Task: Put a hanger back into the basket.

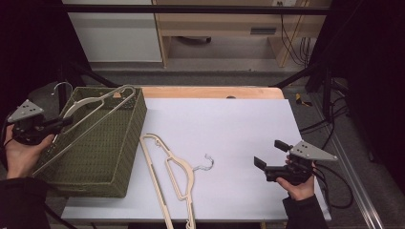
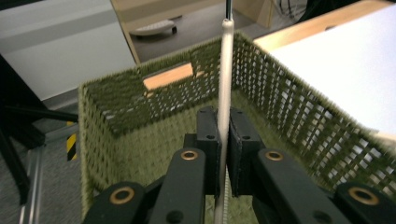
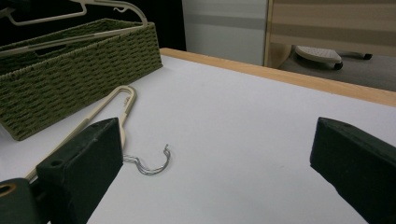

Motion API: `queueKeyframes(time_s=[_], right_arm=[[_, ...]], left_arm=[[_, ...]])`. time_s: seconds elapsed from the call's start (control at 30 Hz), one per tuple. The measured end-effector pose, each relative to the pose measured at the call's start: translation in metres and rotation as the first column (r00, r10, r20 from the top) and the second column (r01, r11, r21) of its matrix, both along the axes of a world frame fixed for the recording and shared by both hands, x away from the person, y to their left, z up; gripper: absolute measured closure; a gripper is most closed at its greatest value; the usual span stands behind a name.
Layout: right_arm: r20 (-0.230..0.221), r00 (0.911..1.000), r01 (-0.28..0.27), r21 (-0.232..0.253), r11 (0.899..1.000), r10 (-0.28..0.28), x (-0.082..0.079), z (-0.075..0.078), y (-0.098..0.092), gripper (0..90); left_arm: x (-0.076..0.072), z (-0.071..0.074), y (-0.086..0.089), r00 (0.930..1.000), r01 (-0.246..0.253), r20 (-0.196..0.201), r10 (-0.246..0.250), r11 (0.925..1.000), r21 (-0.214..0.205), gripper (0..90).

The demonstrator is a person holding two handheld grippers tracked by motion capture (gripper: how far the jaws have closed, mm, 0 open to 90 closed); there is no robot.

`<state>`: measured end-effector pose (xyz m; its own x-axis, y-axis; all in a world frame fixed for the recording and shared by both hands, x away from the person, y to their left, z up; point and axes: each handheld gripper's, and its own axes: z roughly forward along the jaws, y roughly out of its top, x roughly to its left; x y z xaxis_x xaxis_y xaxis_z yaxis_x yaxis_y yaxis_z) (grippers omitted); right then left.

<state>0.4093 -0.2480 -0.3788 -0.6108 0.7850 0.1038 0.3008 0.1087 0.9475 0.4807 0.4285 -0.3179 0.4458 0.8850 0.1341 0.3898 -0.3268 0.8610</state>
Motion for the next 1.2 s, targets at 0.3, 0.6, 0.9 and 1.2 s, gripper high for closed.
queueKeyframes(time_s=[0.3, 0.6, 0.9, 1.2], right_arm=[[-0.008, 0.9999, -0.013, -0.011, 1.0, 0.013, 0.001, -0.003, 0.004, 3.2], [-0.016, 0.9997, -0.017, -0.008, 1.0, 0.017, 0.002, -0.004, 0.007, 3.4], [-0.02, 0.9995, -0.026, -0.01, 1.0, 0.025, 0.002, -0.004, 0.009, 3.4], [-0.024, 0.999, -0.039, -0.009, 0.999, 0.039, 0.002, -0.005, 0.014, 3.5]], left_arm=[[-0.002, -0.035, -0.008, 0.9997, -0.019, -0.018, 0.02, 0.9983, 0.055, 84.2], [-0.003, -0.068, -0.022, 0.9971, 0.02, -0.074, -0.015, 0.9973, 0.07, 83.9], [-0.003, -0.073, -0.033, 0.9731, 0.129, -0.205, -0.105, 0.9855, 0.11, 80.5], [-0.002, -0.079, -0.045, 0.9552, 0.19, -0.259, -0.143, 0.9676, 0.167, 77.3]])
